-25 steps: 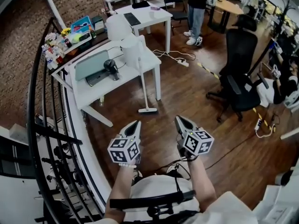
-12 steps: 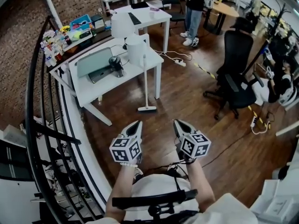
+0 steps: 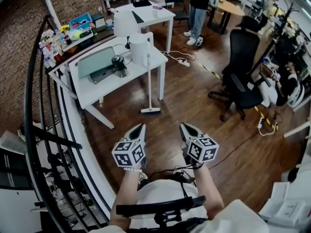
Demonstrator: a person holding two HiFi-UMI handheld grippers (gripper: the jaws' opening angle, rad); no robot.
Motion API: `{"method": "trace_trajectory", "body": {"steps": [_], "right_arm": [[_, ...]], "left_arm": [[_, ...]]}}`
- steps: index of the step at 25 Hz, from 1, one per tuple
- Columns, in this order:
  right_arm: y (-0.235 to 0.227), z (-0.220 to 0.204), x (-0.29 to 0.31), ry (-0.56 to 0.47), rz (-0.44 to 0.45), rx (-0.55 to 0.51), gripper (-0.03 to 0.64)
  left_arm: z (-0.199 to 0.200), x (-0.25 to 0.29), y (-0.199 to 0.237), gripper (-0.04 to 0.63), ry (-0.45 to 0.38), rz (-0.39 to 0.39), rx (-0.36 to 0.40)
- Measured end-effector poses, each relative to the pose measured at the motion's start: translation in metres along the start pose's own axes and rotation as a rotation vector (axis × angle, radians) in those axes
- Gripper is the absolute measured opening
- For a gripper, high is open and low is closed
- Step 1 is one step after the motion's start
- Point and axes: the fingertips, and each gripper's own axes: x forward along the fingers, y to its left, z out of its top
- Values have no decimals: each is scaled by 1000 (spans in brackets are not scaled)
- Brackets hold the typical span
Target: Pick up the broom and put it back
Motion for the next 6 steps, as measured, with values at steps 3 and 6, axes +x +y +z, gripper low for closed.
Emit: {"method": "trace_trajectory", "body": {"steps": [3, 6], "right_arm": [[3, -3, 0, 1, -5, 1, 12], [8, -4, 3, -1, -6, -5, 12]], "left_arm": [[-1, -3, 3, -11, -2, -5, 0], [-1, -7, 8, -11, -3, -8, -3]]}}
